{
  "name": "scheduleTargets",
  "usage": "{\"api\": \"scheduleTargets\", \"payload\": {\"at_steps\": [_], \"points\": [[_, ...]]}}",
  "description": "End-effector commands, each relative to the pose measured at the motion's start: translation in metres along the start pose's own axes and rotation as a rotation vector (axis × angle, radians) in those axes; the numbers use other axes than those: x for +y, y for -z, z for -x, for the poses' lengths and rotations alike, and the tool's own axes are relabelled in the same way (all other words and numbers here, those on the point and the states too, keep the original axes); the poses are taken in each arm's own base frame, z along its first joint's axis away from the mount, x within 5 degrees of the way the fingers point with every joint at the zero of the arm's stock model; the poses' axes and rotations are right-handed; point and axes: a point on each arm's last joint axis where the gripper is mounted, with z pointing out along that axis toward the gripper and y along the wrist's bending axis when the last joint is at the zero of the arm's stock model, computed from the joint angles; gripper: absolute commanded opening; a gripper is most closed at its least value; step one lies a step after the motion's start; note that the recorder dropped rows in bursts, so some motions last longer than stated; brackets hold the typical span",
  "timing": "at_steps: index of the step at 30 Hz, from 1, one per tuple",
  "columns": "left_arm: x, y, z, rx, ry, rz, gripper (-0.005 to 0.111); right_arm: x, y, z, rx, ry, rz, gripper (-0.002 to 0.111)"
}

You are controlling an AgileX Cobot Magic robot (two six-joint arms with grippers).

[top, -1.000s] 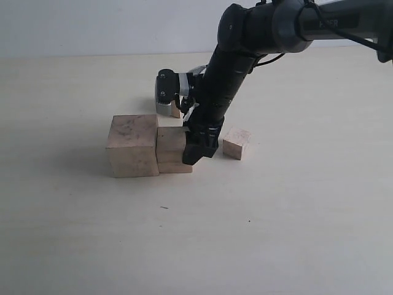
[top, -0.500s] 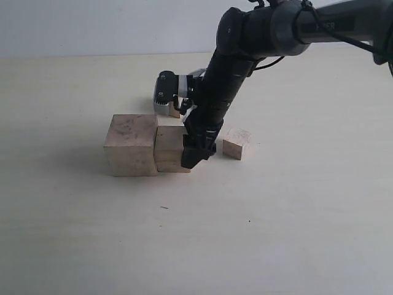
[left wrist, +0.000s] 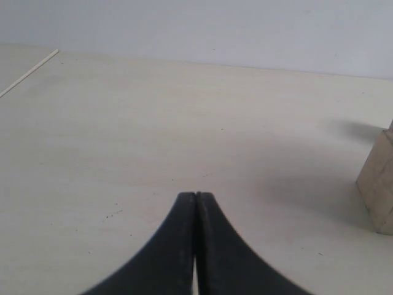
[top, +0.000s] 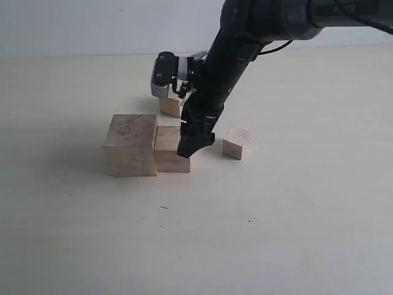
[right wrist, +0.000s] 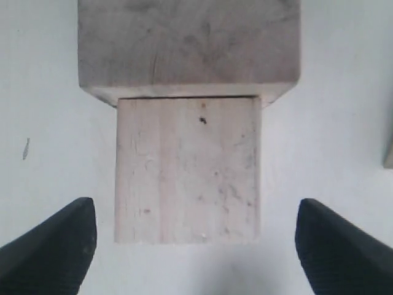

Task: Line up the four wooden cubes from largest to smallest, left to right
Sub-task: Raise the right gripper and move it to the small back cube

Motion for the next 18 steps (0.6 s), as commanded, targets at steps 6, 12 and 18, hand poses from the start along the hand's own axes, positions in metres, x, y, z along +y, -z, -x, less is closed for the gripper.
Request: {"api": "scheduleTargets", "payload": {"at_steps": [6, 12, 18], "points": [[0.0, 0.0, 0.001, -0.016, 0.002, -0.003, 0.0, -0.006, 0.065, 0.012, -0.023, -0.138, -0.314, 0.077], [0.0, 0.0, 0.001, -0.016, 0.002, -0.003, 0.0, -0.012, 0.077, 0.02, -0.111, -0.18, -0.41, 0.057], [0.0, 0.0, 0.001, -0.016, 0.002, -0.003, 0.0, -0.021, 0.07, 0.021, -0.15, -0.179, -0.467, 0.056]]}}
